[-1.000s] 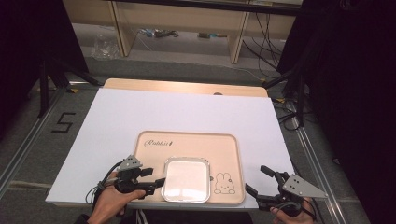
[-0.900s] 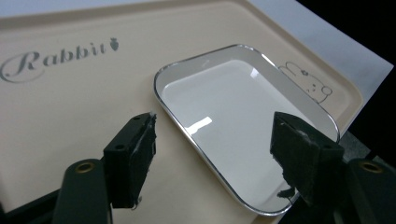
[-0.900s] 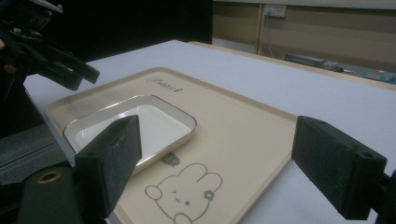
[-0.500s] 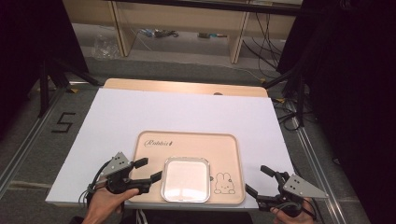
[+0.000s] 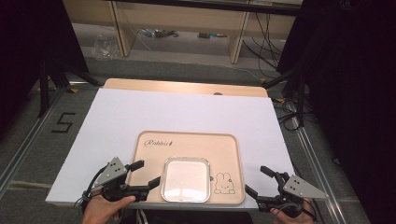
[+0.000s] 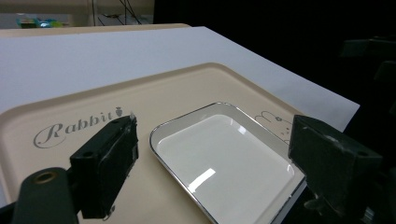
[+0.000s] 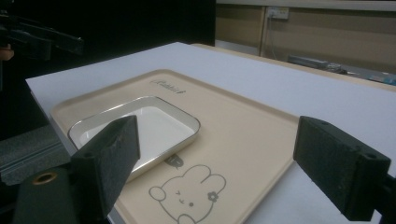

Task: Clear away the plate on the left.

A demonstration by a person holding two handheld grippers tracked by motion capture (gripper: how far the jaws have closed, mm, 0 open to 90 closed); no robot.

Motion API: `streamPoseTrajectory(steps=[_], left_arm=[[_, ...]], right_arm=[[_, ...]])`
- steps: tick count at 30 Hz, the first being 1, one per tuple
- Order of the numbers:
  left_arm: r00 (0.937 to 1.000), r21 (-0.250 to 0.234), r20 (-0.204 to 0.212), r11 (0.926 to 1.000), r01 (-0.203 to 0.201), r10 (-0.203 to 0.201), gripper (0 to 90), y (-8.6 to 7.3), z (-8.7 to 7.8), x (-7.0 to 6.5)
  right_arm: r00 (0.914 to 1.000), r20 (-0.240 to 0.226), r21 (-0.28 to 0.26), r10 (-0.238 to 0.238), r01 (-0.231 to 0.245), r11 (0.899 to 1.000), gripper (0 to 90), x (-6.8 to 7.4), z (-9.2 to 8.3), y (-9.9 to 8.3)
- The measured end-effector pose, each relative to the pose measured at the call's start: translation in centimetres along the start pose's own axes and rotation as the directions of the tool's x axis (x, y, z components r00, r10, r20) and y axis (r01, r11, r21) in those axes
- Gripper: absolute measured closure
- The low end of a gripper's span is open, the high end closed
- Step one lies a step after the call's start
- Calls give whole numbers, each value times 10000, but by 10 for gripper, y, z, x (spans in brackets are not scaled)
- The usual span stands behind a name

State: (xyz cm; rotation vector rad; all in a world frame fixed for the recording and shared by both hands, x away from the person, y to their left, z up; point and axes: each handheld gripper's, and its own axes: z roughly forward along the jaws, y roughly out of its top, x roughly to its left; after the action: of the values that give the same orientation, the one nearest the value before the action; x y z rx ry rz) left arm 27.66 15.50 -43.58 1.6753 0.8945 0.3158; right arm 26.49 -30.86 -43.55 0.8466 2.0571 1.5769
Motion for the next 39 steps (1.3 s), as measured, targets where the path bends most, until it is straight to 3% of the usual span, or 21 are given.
streamPoseTrajectory(steps=[2,3,4,5,8,11,12,14,16,19,20,22,23,25,26,30,31,32,34,39], left_arm=[[9982,-137,360,9988,-480,485,153,1,0,0],[9990,-125,262,9993,-361,364,153,0,-2,-1],[9971,-95,252,9974,-721,723,153,0,-3,0],[9979,-174,274,9981,-586,590,153,-1,-3,-2],[9994,206,-87,9992,-335,337,154,-6,-8,-8],[9990,317,-67,9986,-430,433,154,-12,-8,-9],[9976,546,-114,9962,-682,689,154,-14,-9,-10],[9964,649,-145,9945,-821,832,154,-17,-10,-12],[9951,613,-58,9933,-983,988,154,-17,-13,-16],[9947,485,-75,9936,-1022,1026,154,-18,-16,-17],[9946,516,-120,9934,-1023,1030,154,-19,-17,-17],[9952,532,-212,9942,-938,951,154,-21,-19,-17],[9953,552,-269,9943,-914,930,153,-22,-19,-18],[9956,626,-213,9940,-903,917,153,-26,-19,-19],[9954,733,-243,9932,-908,928,154,-28,-19,-21],[9940,855,-219,9908,-1052,1075,153,-31,-19,-27],[9943,722,-165,9920,-1036,1051,154,-31,-19,-28],[9944,732,-219,9921,-1019,1037,154,-30,-20,-28],[9942,629,-292,9928,-1018,1038,153,-30,-22,-27],[9953,463,-418,9952,-860,879,154,-29,-22,-24]], right_arm=[[10000,18,1,3,-3,10000,154,1,1,0],[9998,-86,8,170,-170,9999,153,2,1,-1],[9998,-95,7,159,-159,9999,153,2,1,-1],[9999,-63,36,158,-157,9999,153,2,1,-1],[9999,-30,48,151,-151,9999,153,1,0,0],[10000,-52,16,83,-83,10000,153,2,1,0],[9999,-39,40,105,-105,9999,153,3,1,-1],[9999,-135,54,103,-102,9999,153,2,2,-1],[9999,123,143,-56,55,9999,154,1,0,-1],[10000,18,50,76,-76,10000,153,2,0,-1],[9996,239,49,-158,157,9999,154,1,0,-1],[9995,215,39,-216,215,9998,154,1,1,-1],[10000,-55,26,42,-42,10000,153,4,1,-1],[9999,114,84,-54,53,10000,153,3,1,-1],[9997,-13,134,247,-247,9996,153,5,1,-1],[10000,-24,-84,81,-82,9999,154,4,3,-2],[9997,-120,-22,233,-233,9997,153,5,3,-2],[10000,30,167,-1,1,9999,153,3,1,-1],[10000,14,-24,-1,1,10000,154,3,2,-1],[9996,-150,129,241,-239,9996,153,5,2,-1]])
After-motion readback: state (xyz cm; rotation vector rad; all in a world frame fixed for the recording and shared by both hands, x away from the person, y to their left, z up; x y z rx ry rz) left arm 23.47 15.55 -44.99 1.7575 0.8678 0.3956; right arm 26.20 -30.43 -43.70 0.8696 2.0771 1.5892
